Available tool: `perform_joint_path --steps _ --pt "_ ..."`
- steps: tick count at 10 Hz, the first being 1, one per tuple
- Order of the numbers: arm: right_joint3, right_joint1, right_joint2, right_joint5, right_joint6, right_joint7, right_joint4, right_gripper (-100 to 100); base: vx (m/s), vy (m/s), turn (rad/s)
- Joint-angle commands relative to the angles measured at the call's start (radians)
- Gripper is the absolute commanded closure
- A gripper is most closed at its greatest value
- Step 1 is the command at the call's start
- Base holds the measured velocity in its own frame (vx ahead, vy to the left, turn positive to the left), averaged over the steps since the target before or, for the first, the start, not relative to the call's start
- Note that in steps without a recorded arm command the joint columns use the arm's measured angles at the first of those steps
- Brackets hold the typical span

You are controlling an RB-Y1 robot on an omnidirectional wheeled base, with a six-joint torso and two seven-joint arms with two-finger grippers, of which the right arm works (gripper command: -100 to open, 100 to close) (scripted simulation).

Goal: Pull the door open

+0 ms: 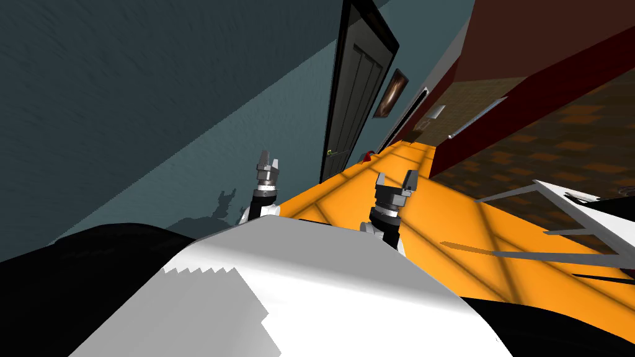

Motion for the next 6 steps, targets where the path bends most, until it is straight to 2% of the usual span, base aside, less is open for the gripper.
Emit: perform_joint_path --steps 1,3,5,6 --pt "0.0 -0.014 -0.006 -0.002 -0.005 -0.001 0.035 -100 0.058 -0.046 0.119" --pt "0.0 -0.033 -0.013 -0.004 -0.013 -0.003 0.082 -100 0.114 -0.042 0.124" --pt "0.0 -0.045 -0.017 -0.005 -0.017 -0.004 0.111 -100 0.084 -0.055 0.066" --pt "0.0 -0.059 -0.022 -0.006 -0.022 -0.005 0.145 -100 0.09 -0.051 0.131"
